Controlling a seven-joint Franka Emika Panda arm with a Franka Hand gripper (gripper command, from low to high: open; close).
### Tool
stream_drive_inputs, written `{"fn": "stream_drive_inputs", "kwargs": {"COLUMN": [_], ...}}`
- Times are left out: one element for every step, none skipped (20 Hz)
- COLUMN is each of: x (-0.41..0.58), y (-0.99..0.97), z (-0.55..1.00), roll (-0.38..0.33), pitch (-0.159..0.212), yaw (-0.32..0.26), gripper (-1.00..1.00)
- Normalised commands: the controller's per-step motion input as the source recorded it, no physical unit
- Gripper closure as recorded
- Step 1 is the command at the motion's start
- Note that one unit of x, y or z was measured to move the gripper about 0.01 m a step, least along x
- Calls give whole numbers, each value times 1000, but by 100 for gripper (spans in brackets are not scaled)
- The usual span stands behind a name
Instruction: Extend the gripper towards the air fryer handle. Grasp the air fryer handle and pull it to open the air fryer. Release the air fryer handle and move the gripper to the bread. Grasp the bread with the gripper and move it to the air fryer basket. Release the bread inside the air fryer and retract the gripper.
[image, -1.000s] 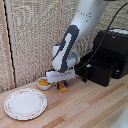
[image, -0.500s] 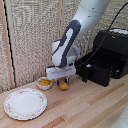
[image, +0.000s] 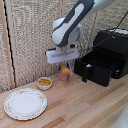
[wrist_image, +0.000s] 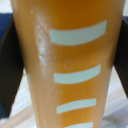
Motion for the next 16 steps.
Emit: {"fn": "stream_drive_inputs", "kwargs": {"x": [117, 154, 183, 211, 280, 300, 314, 334, 363, 403, 397, 403, 417, 406, 403, 349], "y": [-346, -354, -377, -403, -429, -437, -471, -523, -606, -700, -760, -843, -883, -929, -963, -989], "z": [757, 717, 691, 674, 583, 491, 440, 389, 369, 351, 317, 303, 289, 271, 269, 237], "roll": [20, 0, 0, 0, 0, 0, 0, 0, 0, 0, 0, 6, 11, 12, 13, 14], "pitch": [36, 27, 16, 12, 0, 0, -24, -44, -56, -64, -72, -76, -79, -79, -79, -71], "yaw": [-240, -245, -241, -236, -228, -223, -210, -193, -167, -133, -116, -91, -74, -61, -49, -46], "gripper": [100, 100, 100, 100, 100, 100, 100, 100, 100, 100, 100, 100, 100, 100, 100, 100]}}
